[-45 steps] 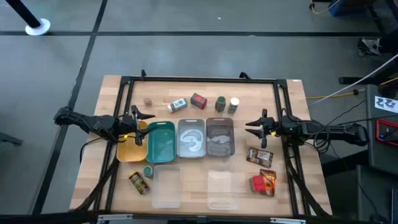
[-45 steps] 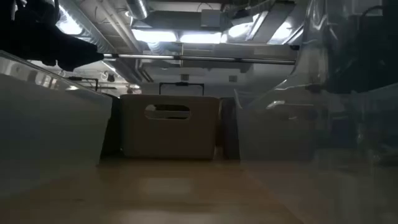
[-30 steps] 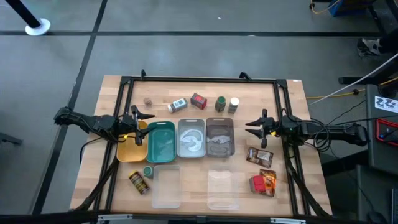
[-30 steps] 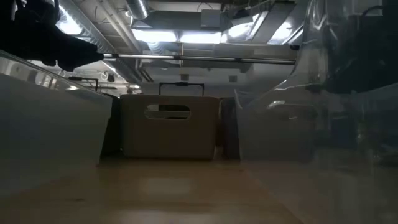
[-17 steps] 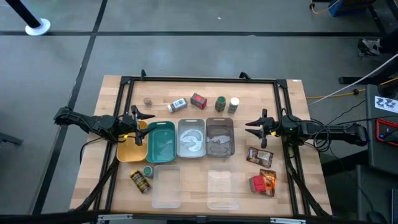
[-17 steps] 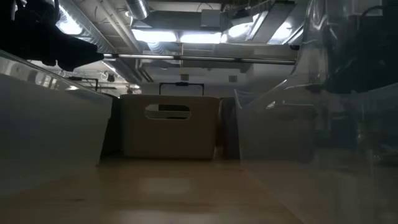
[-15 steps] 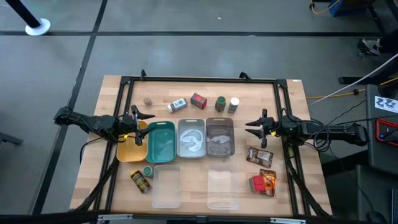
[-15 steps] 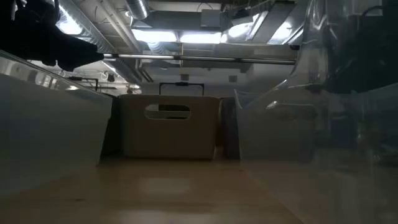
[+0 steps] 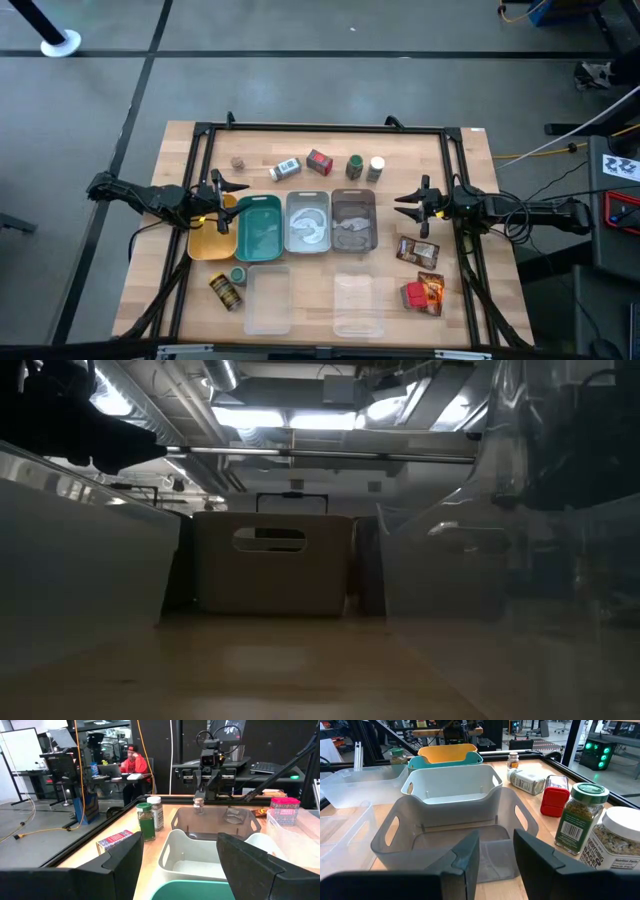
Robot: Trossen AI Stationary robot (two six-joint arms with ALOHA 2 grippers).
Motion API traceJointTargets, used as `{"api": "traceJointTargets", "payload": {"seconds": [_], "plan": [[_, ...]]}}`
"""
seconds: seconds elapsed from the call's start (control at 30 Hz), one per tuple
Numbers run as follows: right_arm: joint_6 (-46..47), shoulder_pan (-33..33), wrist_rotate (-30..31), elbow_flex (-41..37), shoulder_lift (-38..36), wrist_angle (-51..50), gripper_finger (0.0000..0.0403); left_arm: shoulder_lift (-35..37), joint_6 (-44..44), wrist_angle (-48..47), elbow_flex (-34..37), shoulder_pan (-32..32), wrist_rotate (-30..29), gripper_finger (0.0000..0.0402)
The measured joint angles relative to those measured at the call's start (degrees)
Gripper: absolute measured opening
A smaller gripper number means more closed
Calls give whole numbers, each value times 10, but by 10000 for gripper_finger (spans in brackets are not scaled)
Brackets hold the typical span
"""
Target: Sort spices by type
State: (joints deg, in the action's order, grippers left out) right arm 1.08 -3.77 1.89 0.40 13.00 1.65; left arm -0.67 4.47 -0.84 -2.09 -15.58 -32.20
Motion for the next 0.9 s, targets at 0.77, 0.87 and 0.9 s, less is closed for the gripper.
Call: {"api": "traceJointTargets", "payload": {"seconds": [0.77, 0.87, 0.9], "plan": [[46, 0, 93, 4, 0, 61, 122, 0, 0, 0, 0, 0, 0, 237], [71, 0, 112, 10, 0, 58, 134, 0, 0, 0, 0, 0, 0, 237], [76, 0, 112, 14, 0, 60, 142, 0, 0, 0, 0, 0, 0, 237]]}}
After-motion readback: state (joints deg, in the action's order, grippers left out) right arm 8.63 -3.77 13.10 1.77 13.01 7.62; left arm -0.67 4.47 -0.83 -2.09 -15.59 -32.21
